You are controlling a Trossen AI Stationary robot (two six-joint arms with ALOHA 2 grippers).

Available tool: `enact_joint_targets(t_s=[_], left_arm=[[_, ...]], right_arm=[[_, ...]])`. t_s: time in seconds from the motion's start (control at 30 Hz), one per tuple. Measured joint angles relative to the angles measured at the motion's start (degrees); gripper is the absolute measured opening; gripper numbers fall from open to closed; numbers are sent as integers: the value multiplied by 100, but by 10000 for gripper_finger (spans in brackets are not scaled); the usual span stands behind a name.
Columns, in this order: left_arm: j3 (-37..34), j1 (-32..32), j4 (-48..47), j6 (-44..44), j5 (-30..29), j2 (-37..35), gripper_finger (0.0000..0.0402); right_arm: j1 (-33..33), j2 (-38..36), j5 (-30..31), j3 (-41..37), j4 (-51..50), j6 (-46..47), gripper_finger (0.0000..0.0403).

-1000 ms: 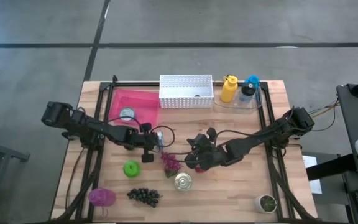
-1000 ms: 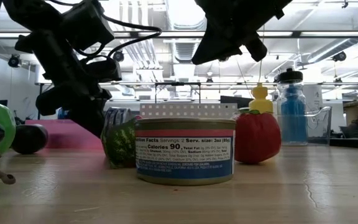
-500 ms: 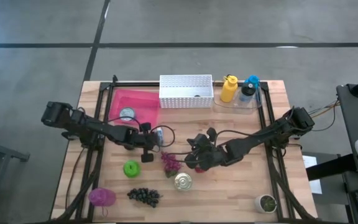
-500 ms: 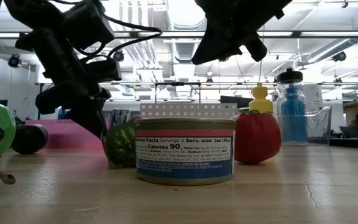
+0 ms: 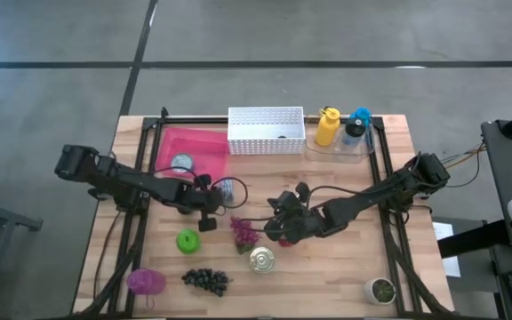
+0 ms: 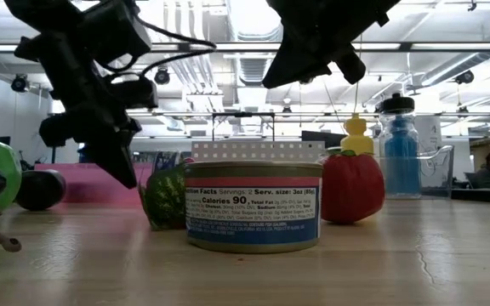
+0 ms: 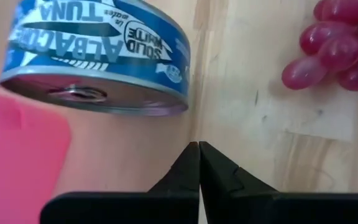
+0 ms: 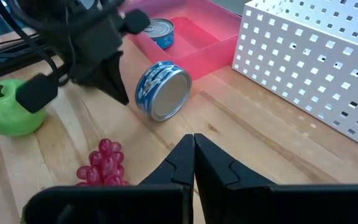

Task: Pick & Place Food Item
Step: Put the blue tuna can into the pink bin

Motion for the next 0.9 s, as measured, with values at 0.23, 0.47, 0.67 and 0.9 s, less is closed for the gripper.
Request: enact_joint_targets(t_s=[0.23, 0.47, 0.67, 0.9], left_arm=[[0, -2, -366, -637, 2, -658, 2], [2, -227, -425, -2202, 1, -1175, 2], [343, -771, -512, -3297, -477, -1240, 2], [1158, -1056, -1552, -4251, -1248, -890, 1]], right_arm=[[-2, 0, 2, -2, 2, 0, 8], [-1, 0, 2, -9, 1, -62, 8], [0, 0, 2, -15, 2, -155, 8], [-2, 2, 2, -33, 4, -219, 8]])
